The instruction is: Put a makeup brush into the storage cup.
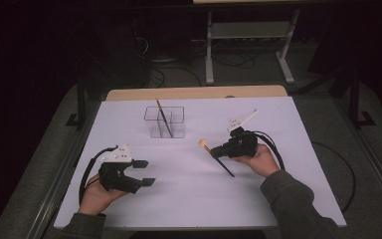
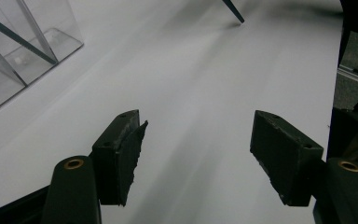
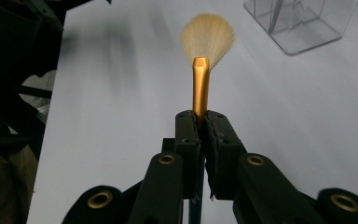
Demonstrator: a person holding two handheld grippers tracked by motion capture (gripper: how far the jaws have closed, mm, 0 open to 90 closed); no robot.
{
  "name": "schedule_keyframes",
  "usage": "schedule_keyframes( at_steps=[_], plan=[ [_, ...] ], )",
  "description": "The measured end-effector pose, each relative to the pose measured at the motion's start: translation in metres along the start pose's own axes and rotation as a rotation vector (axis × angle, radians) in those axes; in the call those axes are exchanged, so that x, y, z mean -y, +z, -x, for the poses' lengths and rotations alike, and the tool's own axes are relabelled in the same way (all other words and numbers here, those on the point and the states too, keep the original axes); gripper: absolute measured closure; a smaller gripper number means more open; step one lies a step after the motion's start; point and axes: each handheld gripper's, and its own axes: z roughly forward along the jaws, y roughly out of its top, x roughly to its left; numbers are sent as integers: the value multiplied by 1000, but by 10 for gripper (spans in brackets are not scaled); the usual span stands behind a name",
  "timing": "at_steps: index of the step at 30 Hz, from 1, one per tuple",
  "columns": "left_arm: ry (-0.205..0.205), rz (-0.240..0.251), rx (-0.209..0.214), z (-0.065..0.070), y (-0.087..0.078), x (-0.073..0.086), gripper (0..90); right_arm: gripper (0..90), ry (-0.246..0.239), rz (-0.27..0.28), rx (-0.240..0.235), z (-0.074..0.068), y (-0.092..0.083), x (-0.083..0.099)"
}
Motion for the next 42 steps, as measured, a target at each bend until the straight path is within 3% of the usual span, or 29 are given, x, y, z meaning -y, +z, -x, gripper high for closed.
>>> schedule_keyframes(
  at_steps=[11,20,31,42],
  plan=[
    [1,11,15,4,5,-4,332,833,-16,87,-35,-9,-3,-4],
    [10,24,48,7,10,-19,346,833,-55,105,-56,-22,1,-9],
    [34,15,80,8,13,-59,394,833,-101,111,-90,-39,15,-15],
    [49,-33,115,11,24,-93,411,833,-131,120,-101,-48,18,-18]
  ],
)
